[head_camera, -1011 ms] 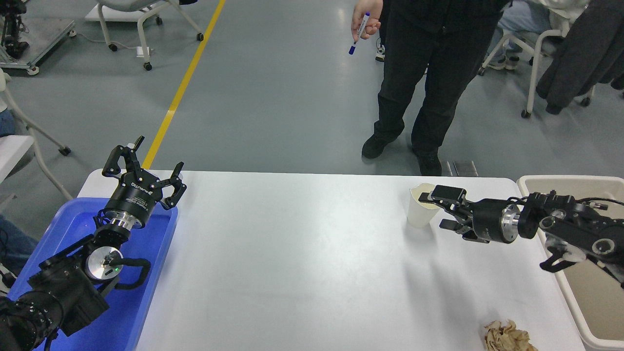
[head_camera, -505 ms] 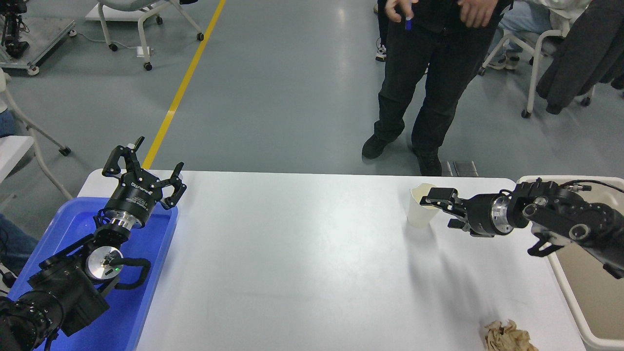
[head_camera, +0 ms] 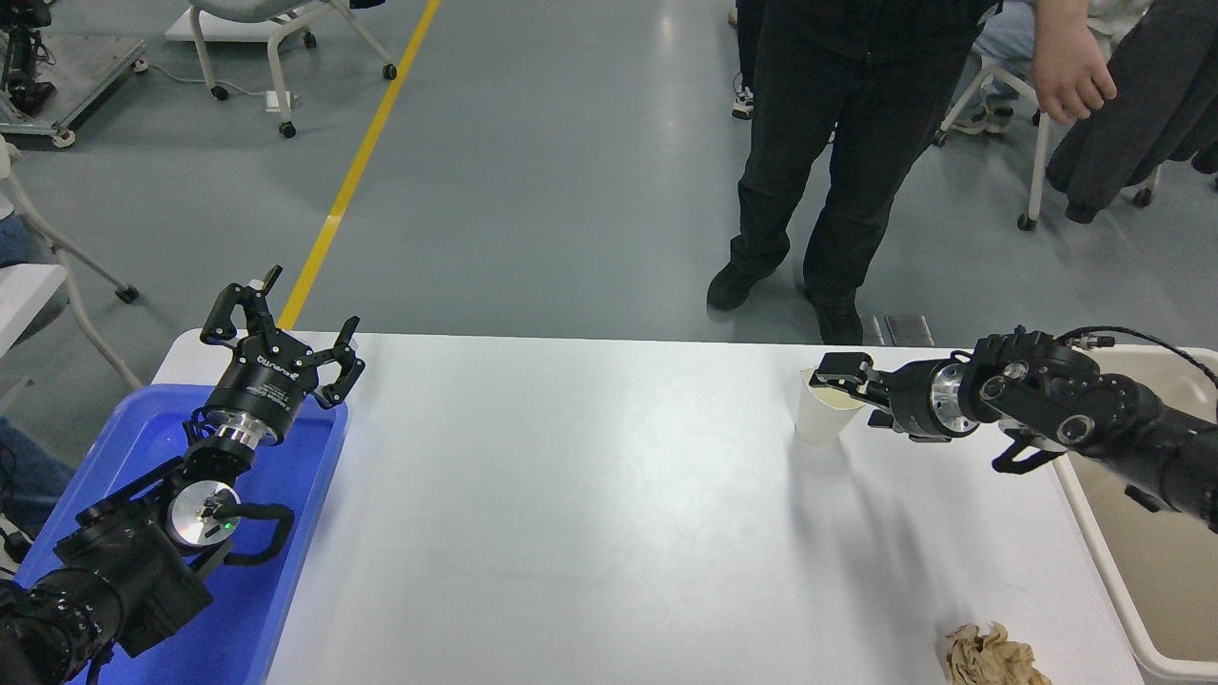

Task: Dispose of the paper cup in the dustbin

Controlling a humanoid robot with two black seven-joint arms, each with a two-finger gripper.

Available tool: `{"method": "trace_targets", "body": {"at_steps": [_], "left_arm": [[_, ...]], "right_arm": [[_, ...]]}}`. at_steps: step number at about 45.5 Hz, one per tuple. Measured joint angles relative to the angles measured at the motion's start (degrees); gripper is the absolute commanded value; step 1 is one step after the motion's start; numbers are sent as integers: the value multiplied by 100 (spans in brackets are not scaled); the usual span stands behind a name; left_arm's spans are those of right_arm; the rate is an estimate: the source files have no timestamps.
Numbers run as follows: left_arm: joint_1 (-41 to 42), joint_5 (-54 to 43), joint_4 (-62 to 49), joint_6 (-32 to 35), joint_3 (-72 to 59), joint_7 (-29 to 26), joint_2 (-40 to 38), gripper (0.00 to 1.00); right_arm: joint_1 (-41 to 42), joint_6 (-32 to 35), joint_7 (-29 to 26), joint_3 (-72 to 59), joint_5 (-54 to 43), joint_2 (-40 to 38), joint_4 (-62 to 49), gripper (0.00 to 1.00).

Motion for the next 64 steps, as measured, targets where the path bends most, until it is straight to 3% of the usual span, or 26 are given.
{"method": "trace_targets", "body": {"at_steps": [15,22,36,45,48,52,55,58,60,64], "left_arm": [[0,4,2,0,0,0,0,100],[0,4,2,0,0,0,0,100],[0,4,0,0,0,0,0,100],[0,1,0,0,0,0,0,100],[0,1,0,0,0,0,0,100],[0,1,1,0,0,0,0,100],[0,1,1,0,0,0,0,100],[0,1,1,0,0,0,0,100],[0,1,1,0,0,0,0,100],[0,1,1,0,0,0,0,100]], "right_arm": [[14,-21,4,-78,-22,340,-490,98],[14,-23,17,-160,-55,445,-648,87],[18,-36,57,-421,-72,542,-815,81],[25,-37,75,-478,-76,564,-904,67],[37,-35,78,-487,-76,567,-918,57],[49,-30,80,-497,-77,571,-933,56],[55,-32,84,-500,-77,574,-949,37],[60,-47,98,-503,-78,583,-954,26],[61,-52,108,-505,-80,588,-959,14],[62,-56,125,-510,-83,597,-962,6]]}}
